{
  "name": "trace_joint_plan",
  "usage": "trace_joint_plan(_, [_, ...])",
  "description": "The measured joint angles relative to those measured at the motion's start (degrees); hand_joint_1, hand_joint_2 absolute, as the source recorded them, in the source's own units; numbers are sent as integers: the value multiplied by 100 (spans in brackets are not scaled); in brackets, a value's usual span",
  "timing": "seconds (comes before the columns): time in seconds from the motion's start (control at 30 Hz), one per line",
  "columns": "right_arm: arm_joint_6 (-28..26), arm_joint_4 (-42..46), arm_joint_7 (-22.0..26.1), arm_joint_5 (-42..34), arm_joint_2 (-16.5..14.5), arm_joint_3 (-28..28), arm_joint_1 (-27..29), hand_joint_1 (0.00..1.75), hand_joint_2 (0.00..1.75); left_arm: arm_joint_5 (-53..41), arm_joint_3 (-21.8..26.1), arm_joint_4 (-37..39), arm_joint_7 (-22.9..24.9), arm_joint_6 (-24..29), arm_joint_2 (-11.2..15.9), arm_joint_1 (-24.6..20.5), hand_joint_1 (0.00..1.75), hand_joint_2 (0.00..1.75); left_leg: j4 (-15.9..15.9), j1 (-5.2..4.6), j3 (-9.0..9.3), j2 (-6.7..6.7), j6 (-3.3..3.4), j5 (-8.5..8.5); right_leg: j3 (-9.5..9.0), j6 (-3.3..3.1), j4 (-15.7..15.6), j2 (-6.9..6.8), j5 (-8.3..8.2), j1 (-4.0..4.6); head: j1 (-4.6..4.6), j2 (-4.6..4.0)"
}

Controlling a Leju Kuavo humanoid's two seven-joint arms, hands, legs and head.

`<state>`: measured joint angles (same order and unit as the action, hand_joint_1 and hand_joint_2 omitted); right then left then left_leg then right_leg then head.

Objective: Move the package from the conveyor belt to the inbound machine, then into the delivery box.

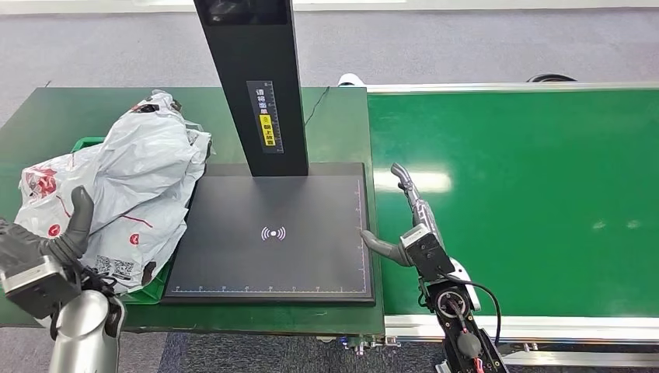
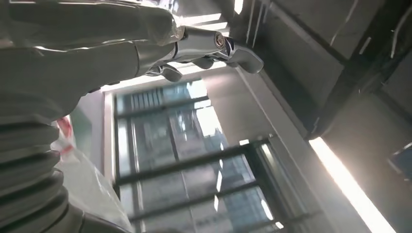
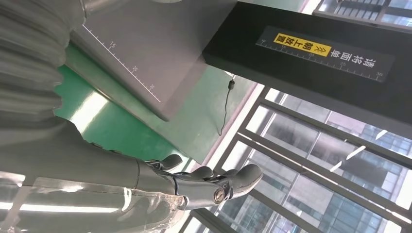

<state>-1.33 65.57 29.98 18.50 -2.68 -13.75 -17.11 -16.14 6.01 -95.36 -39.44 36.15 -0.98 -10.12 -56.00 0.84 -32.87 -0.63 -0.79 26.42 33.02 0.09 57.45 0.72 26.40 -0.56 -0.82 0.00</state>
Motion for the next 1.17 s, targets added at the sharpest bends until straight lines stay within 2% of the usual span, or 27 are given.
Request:
trace_joint_plan(0.17, [0, 0, 29, -79, 10, 1, -2, 0, 175, 677, -483, -640, -82, -479, 56, 242, 0, 175, 0, 0, 1, 0, 0, 0, -1, 0, 0, -1, 0, 0, 0, 0])
trace_joint_plan(0.3, [73, 6, 85, -288, 4, 2, -3, 0, 175, 853, -822, -796, -82, -1275, 49, 314, 0, 175, -1, -1, 0, 0, 0, 0, -1, 0, 0, -2, 0, -1, 1, 0])
trace_joint_plan(0.47, [427, 8, 149, -830, -26, 6, -3, 0, 175, 503, -1386, -754, 20, -2296, 47, 376, 0, 175, -1, -1, 0, 0, 0, 0, 0, 0, 0, -1, 0, -2, 1, 0])
trace_joint_plan(0.6, [518, 9, 169, -955, -41, 9, 1, 0, 175, 414, -1652, -690, 45, -2505, 35, 430, 0, 175, -1, -1, 1, 1, 0, 0, 2, 0, 0, 0, 0, -1, -1, 0])
trace_joint_plan(0.77, [758, 116, 181, -1209, -81, 21, 70, 0, 175, 644, -1878, -525, 209, -3127, -21, 508, 0, 175, 0, -1, 0, 1, 0, 0, 3, 0, 0, 0, 0, -1, 0, 0])
trace_joint_plan(0.97, [975, 539, -4, -1361, -230, 7, 369, 0, 175, 1199, -2135, 36, 511, -3802, -296, 596, 0, 175, -1, -4, 0, 0, 2, 2, 3, 1, -2, -1, 1, -4, -1, 0])
trace_joint_plan(1.17, [752, 888, -376, -1251, -385, -55, 779, 0, 175, 1243, -2262, 648, 618, -3912, -548, 612, 0, 175, 0, -4, -2, 2, 0, 6, 5, 2, -2, 0, 1, -3, -1, 0])
